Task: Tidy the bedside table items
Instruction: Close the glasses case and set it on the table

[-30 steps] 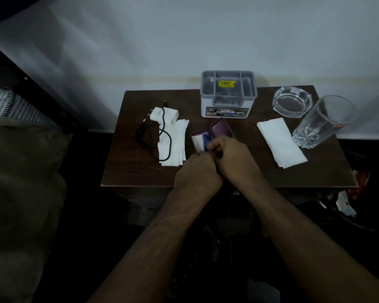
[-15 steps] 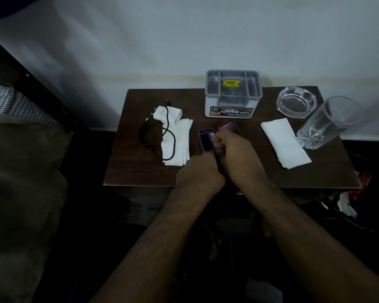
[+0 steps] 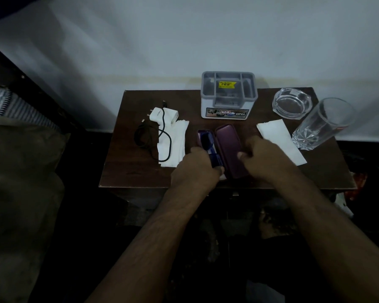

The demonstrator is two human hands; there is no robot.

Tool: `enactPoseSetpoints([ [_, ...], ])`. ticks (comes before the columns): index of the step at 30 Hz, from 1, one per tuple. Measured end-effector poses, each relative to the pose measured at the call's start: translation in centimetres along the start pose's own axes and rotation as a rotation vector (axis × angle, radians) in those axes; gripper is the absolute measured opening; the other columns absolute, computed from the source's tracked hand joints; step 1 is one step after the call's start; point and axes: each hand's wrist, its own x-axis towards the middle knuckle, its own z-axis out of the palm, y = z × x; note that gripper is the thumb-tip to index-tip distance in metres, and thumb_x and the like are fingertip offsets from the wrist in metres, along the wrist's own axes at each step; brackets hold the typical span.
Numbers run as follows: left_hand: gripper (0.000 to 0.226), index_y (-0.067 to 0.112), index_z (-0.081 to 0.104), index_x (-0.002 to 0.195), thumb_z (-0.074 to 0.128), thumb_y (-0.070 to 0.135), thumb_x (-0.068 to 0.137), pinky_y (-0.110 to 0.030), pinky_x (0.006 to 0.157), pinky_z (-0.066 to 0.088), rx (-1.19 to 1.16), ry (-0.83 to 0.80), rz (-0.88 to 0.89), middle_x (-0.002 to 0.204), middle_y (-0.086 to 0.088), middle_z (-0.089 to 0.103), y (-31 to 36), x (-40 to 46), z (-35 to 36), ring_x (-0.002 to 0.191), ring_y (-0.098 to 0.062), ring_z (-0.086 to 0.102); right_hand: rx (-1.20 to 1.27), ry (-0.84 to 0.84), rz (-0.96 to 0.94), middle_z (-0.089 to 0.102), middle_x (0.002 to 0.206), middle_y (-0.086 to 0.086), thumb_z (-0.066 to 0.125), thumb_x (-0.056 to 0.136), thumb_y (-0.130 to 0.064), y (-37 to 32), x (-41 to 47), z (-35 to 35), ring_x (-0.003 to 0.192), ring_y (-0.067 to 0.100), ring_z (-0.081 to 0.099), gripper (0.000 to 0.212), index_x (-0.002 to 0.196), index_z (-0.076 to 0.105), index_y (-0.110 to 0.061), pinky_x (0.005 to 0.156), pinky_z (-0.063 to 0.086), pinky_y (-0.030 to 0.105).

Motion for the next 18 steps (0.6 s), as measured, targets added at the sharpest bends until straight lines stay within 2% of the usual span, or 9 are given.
enactPoseSetpoints([
  [3, 0.044, 0.007, 0.055, 0.126, 0.066, 0.038, 0.096, -0.035, 0.083, 0.047, 0.042, 0.034, 0.005, 0.124, -0.014, 0.064, 0.5, 0.1, 0.5, 0.112, -0.032, 0.063, 0.052, -0.058, -0.030, 0.065, 0.118, 0.018, 0.056, 0.100, -0.030, -0.4, 0.0, 0.8, 0.110, 0.036, 0.061, 0.029, 0.118, 0.057, -0.007, 0.079, 0.042, 0.033],
  [5, 0.040, 0.008, 0.057, 0.122, 0.064, 0.039, 0.097, -0.035, 0.078, 0.045, 0.067, 0.048, 0.009, 0.115, -0.012, 0.064, 0.8, 0.2, 0.8, 0.105, -0.030, 0.063, 0.071, -0.044, -0.044, 0.065, 0.117, 0.019, 0.053, 0.101, -0.028, -0.5, 0.0, 0.9, 0.109, 0.036, 0.061, 0.027, 0.116, 0.057, -0.006, 0.077, 0.039, 0.032],
  [7, 0.032, 0.012, 0.057, 0.110, 0.064, 0.041, 0.097, -0.033, 0.072, 0.042, 0.071, 0.060, 0.004, 0.099, -0.005, 0.058, 1.0, 0.3, 0.9, 0.087, -0.023, 0.057, 0.107, -0.014, -0.051, 0.065, 0.120, 0.018, 0.052, 0.102, -0.028, -0.4, 0.0, 0.7, 0.111, 0.036, 0.061, 0.027, 0.119, 0.057, -0.007, 0.081, 0.043, 0.034],
  [9, 0.030, 0.015, 0.053, 0.103, 0.065, 0.042, 0.096, -0.032, 0.069, 0.039, 0.079, 0.076, -0.003, 0.093, -0.001, 0.051, 1.0, 0.3, 1.0, 0.081, -0.018, 0.050, 0.173, 0.023, -0.056, 0.066, 0.124, 0.015, 0.052, 0.103, -0.028, -0.4, -0.1, 0.4, 0.115, 0.034, 0.061, 0.030, 0.125, 0.058, -0.010, 0.090, 0.048, 0.038],
  [11, 0.036, 0.011, 0.057, 0.112, 0.066, 0.042, 0.096, -0.033, 0.071, 0.040, 0.078, 0.078, -0.004, 0.098, -0.005, 0.056, 1.1, 0.3, 1.0, 0.087, -0.021, 0.055, 0.217, 0.036, -0.061, 0.067, 0.125, 0.012, 0.055, 0.101, -0.030, -0.5, -0.2, 0.2, 0.115, 0.032, 0.061, 0.032, 0.129, 0.058, -0.013, 0.095, 0.050, 0.040],
  [13, 0.040, 0.008, 0.058, 0.120, 0.066, 0.039, 0.096, -0.034, 0.074, 0.044, 0.075, 0.078, -0.009, 0.112, -0.011, 0.064, 1.2, 0.3, 1.0, 0.101, -0.028, 0.064, 0.207, 0.020, -0.072, 0.067, 0.124, 0.012, 0.059, 0.100, -0.030, -0.5, -0.4, 0.2, 0.115, 0.032, 0.062, 0.034, 0.129, 0.056, -0.014, 0.095, 0.050, 0.040],
  [16, 0.033, 0.007, 0.060, 0.122, 0.062, 0.030, 0.099, -0.038, 0.083, 0.052, 0.086, 0.070, -0.011, 0.120, -0.016, 0.066, 1.3, 0.4, 1.0, 0.109, -0.032, 0.065, 0.152, 0.029, -0.088, 0.065, 0.124, 0.015, 0.058, 0.100, -0.024, -0.5, -0.5, 0.2, 0.114, 0.034, 0.061, 0.033, 0.129, 0.053, -0.009, 0.095, 0.051, 0.042],
  [18, 0.028, 0.005, 0.062, 0.119, 0.060, 0.026, 0.101, -0.037, 0.082, 0.050, 0.105, 0.061, -0.018, 0.119, -0.017, 0.066, 1.3, 0.4, 1.0, 0.109, -0.032, 0.065, 0.092, 0.052, -0.093, 0.062, 0.125, 0.017, 0.058, 0.100, -0.024, -0.5, -0.5, 0.2, 0.114, 0.035, 0.060, 0.034, 0.130, 0.052, -0.008, 0.092, 0.050, 0.040],
])
